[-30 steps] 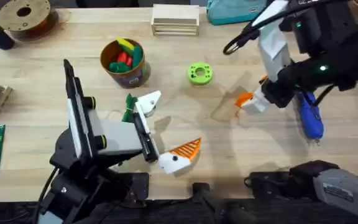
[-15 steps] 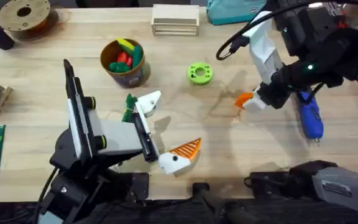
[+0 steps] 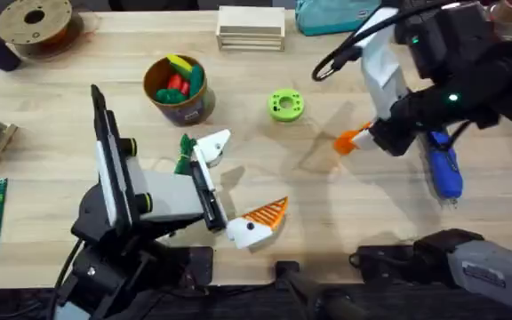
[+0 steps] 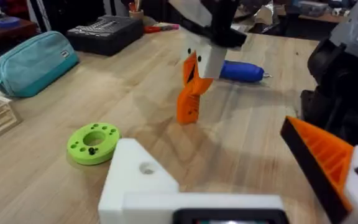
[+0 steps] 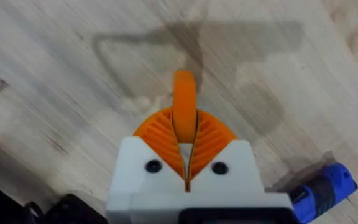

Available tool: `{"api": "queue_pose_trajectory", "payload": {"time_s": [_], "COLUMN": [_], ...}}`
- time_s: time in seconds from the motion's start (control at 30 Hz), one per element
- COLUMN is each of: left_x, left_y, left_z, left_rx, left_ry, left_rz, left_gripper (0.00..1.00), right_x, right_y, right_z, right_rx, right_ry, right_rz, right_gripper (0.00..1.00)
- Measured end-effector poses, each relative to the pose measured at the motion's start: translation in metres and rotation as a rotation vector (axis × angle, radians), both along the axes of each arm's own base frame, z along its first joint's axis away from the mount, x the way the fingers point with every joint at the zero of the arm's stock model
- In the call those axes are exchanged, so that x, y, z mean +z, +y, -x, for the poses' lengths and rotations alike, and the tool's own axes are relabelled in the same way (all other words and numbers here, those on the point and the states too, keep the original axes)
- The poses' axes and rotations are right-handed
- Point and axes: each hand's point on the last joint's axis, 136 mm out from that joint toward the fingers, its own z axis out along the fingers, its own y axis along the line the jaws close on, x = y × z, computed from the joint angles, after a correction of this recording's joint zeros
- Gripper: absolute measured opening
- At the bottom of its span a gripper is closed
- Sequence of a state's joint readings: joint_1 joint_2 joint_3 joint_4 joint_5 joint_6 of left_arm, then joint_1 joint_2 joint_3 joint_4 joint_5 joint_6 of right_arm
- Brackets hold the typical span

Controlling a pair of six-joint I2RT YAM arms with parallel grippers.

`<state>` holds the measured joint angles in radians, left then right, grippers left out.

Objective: Pick up the gripper from the table and insert it into the empty holder that is missing its gripper. Then pick up a screw, insert it into the mounting hole, and use the screwdriver to tighten it. Finally, clean up the table by picking up the vegetable and placing it into the bucket.

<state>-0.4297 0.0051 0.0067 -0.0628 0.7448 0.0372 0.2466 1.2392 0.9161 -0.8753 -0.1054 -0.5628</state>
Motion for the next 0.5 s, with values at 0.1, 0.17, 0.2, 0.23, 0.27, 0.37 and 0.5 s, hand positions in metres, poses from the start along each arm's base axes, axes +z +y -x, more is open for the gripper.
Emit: {"api": "queue_pose_trajectory", "payload": {"time_s": [0.1, 0.17, 0.2, 0.23, 0.27, 0.37, 0.5], "left_x": [0.0, 0.0, 0.0, 0.0, 0.0, 0.0, 0.0], "left_y": [0.0, 0.0, 0.0, 0.0, 0.0, 0.0, 0.0], "left_z": [0.0, 0.0, 0.0, 0.0, 0.0, 0.0, 0.0], "left_rx": [0.0, 0.0, 0.0, 0.0, 0.0, 0.0, 0.0], "left_ry": [0.0, 0.0, 0.001, 0.0, 0.0, 0.001, 0.0], "left_rz": [0.0, 0.0, 0.0, 0.0, 0.0, 0.0, 0.0], "left_gripper": [0.987, 0.987, 0.987, 0.987, 0.987, 0.987, 0.987], "right_x": [0.021, 0.038, 0.045, 0.054, 0.059, 0.066, 0.057], "right_y": [0.003, 0.007, 0.011, 0.017, 0.023, 0.05, 0.084], "right_z": [0.001, 0.005, 0.008, 0.013, 0.017, 0.025, 0.023], "right_rx": [-0.054, -0.101, -0.116, -0.123, -0.124, -0.109, -0.161], "right_ry": [-0.067, -0.11, -0.119, -0.123, -0.123, -0.089, 0.04], "right_rz": [-0.05, -0.119, -0.16, -0.22, -0.269, -0.465, -0.727], "right_gripper": [0.02, 0.02, 0.02, 0.02, 0.02, 0.019, 0.019]}}
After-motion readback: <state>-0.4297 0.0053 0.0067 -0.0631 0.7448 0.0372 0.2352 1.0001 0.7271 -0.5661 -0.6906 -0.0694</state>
